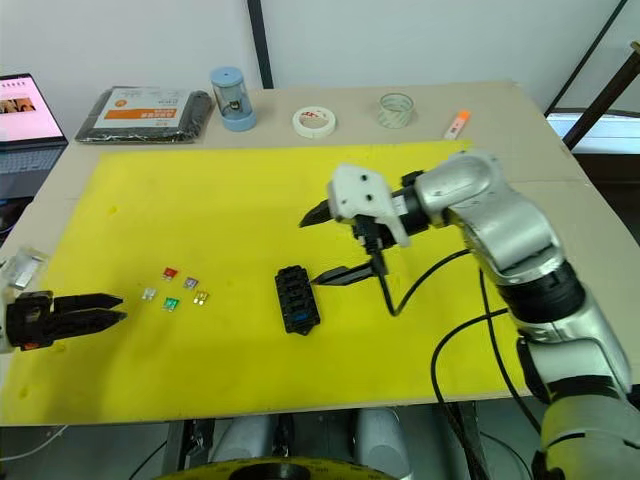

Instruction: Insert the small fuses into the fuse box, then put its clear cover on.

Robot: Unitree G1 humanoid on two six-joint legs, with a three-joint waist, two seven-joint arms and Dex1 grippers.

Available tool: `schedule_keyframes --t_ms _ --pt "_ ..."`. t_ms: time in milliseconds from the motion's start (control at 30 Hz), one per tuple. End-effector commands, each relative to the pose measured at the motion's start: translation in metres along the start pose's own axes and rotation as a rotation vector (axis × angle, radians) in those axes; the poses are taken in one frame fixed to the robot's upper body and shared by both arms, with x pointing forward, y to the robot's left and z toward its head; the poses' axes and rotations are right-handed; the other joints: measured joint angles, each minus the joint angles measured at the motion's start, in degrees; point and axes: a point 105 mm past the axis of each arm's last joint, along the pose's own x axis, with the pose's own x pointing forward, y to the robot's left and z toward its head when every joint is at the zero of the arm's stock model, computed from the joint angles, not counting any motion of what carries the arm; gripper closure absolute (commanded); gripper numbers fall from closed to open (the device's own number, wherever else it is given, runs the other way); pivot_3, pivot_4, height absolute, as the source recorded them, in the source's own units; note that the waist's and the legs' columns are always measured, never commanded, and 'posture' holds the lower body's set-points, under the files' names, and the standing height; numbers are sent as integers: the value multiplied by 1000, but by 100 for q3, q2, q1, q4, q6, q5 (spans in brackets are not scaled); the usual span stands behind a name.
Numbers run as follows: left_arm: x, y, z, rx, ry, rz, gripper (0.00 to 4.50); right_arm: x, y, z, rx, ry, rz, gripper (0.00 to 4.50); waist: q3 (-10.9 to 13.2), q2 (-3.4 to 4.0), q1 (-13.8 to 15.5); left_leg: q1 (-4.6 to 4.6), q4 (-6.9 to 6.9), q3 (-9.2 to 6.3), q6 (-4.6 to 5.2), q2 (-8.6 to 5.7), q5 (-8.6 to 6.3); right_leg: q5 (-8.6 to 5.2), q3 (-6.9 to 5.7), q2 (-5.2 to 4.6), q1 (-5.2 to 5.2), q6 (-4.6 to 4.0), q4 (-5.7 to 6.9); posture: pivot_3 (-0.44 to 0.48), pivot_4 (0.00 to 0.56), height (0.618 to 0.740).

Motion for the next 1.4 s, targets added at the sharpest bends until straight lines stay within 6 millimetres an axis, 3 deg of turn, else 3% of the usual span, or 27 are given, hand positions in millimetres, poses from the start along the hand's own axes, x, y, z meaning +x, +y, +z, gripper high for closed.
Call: schedule_keyframes --t_ms 33,200,433,1267,1400 --pt "-1 0 10 -87 -59 -31 0 6 -5 10 -70 -5 2 36 -1 -6 -4 1 1 1 -2 0 1 0 0 -1 2 0 0 0 150 740" --pt "3 5 20 -226 -152 -59 0 16 -6 13 -104 -11 29 36 -3 -8 -18 2 2 0 -3 -3 2 0 0 1 4 0 1 0 150 740" --pt "16 12 7 -335 -149 -62 0 19 -5 16 -128 -13 41 36 -4 -10 -37 5 2 0 -8 -1 4 0 0 4 2 1 5 0 150 740" --pt "40 29 -9 -388 -128 -21 0 19 -3 17 -144 -5 34 36 -5 -8 15 10 3 -8 -13 -3 8 0 0 -7 13 1 8 0 150 740" --pt "38 37 -12 -403 -138 10 1350 19 -2 17 -145 -3 31 0 -5 -7 -4 13 3 -8 -14 -3 8 0 0 -6 14 1 9 0 150 740"
